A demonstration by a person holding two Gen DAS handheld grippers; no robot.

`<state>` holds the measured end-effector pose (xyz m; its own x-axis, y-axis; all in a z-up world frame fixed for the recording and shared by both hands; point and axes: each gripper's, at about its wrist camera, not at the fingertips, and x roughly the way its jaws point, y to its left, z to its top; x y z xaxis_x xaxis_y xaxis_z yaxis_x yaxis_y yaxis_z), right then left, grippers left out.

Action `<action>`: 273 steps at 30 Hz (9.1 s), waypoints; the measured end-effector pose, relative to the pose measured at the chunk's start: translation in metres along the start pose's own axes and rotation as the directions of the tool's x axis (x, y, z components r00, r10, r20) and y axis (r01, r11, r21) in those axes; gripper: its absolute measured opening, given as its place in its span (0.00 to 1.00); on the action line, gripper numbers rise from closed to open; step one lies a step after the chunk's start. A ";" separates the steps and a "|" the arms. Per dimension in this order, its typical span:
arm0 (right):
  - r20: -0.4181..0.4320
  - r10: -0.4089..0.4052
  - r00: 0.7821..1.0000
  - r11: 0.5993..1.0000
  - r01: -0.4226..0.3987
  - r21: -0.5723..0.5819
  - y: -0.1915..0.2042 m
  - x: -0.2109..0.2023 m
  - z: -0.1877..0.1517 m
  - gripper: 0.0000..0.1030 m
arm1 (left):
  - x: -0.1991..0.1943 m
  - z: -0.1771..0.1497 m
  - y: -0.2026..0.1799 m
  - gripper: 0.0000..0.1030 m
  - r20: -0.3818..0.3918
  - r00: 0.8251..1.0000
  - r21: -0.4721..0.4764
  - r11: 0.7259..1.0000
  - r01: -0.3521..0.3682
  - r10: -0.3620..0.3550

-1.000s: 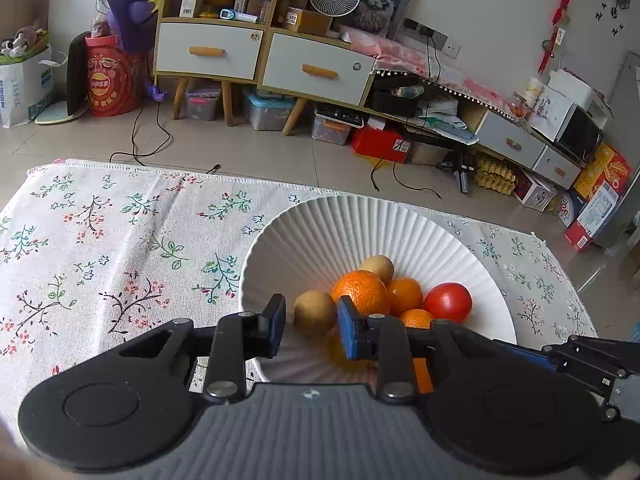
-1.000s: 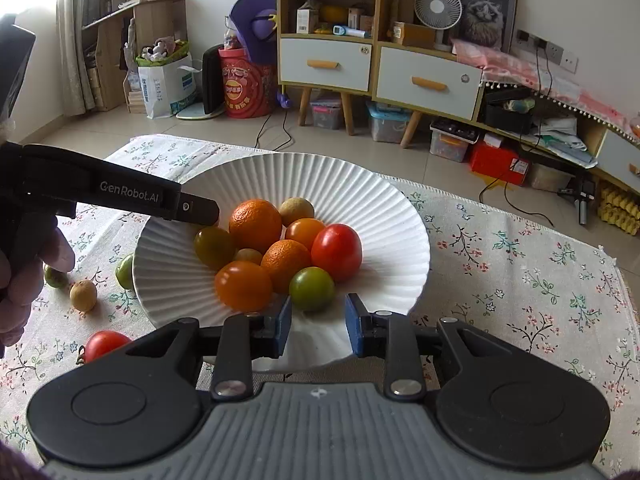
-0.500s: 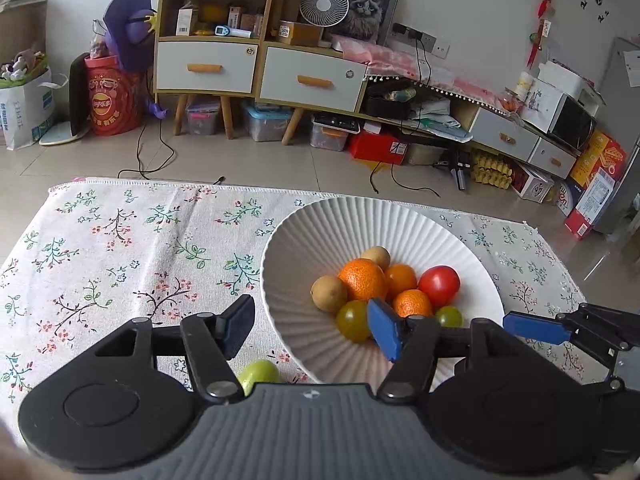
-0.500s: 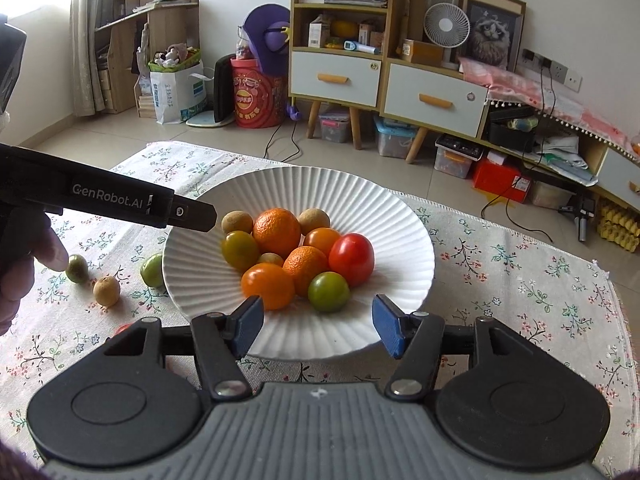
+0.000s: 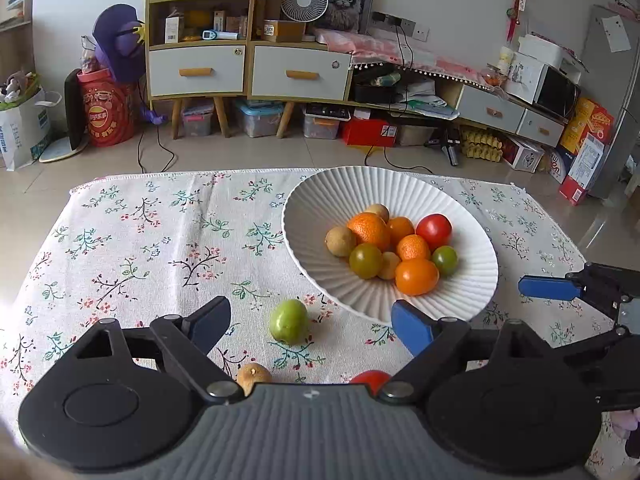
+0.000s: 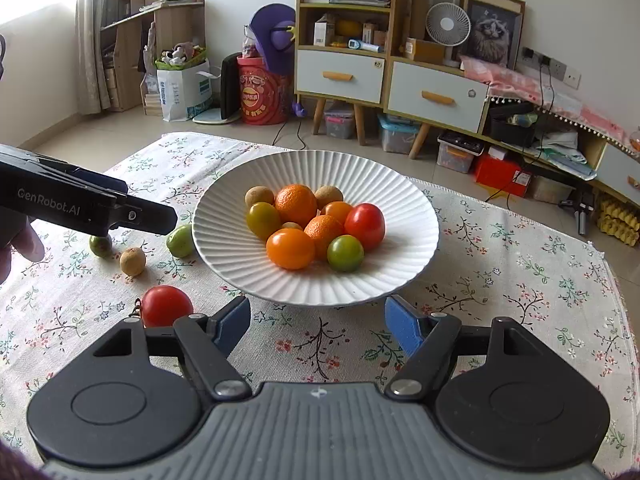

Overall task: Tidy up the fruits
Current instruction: 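Withdraw both open grippers from the bowl toward the remaining fruit, then close the left gripper on a large green tomato while the right gripper grasps the red tomato, then carry the green and red tomatoes in both grippers over the white bowl, then open the right gripper to drop the red tomato while the left gripper releases the green tomato, then withdraw both open grippers from the bowl toward the last fruits, then close the left gripper on a tan round fruit while the right gripper grasps a green tomato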

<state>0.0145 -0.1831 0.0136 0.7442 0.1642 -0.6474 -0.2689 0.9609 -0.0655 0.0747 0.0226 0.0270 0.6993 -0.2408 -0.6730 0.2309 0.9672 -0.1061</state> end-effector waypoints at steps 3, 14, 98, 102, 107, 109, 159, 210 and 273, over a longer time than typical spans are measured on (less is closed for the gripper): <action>0.002 0.006 1.000 1.000 -0.006 -0.004 0.003 -0.002 -0.003 0.75 | -0.003 -0.007 0.001 0.89 -0.002 1.000 0.020 1.000 -0.017 0.017; -0.003 0.038 0.999 0.999 -0.038 -0.031 0.018 -0.007 -0.011 0.84 | -0.012 -0.031 0.010 0.96 -0.012 0.998 0.083 0.995 -0.064 0.065; -0.021 0.138 0.990 0.989 -0.139 -0.055 0.075 0.035 -0.015 0.46 | 0.004 -0.065 0.070 0.31 0.087 0.987 -0.017 0.991 -0.132 0.133; -0.021 0.141 0.990 0.989 -0.141 -0.052 0.074 0.034 -0.014 0.46 | 0.003 -0.064 0.070 0.31 0.080 0.988 -0.020 0.991 -0.133 0.134; -0.015 0.144 0.989 0.988 -0.145 -0.053 0.074 0.032 -0.012 0.38 | 0.002 -0.061 0.066 0.31 0.078 0.988 -0.019 0.991 -0.132 0.133; -0.020 0.156 0.988 0.986 -0.156 -0.049 0.075 0.031 -0.010 0.38 | 0.001 -0.059 0.064 0.31 0.081 0.988 -0.015 0.992 -0.129 0.130; 0.112 0.029 0.993 0.990 -0.044 0.136 -0.035 0.046 0.055 0.38 | 0.061 0.038 -0.010 0.31 0.130 0.991 0.004 0.999 0.042 -0.043; 0.088 -0.016 0.996 0.993 0.006 0.117 -0.026 0.016 0.058 0.74 | 0.011 0.038 -0.003 0.84 0.079 0.997 -0.017 1.000 -0.015 0.017; -0.139 0.037 0.990 0.998 -0.043 -0.046 0.058 0.022 -0.021 0.98 | 0.007 -0.059 0.018 0.45 -0.041 0.998 0.070 0.997 -0.039 0.042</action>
<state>0.0017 -0.1282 -0.0203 0.6420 0.1667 -0.7483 -0.3290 0.9415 -0.0725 0.0435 0.0430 -0.0225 0.6799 -0.1964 -0.7065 0.2499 0.9679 -0.0286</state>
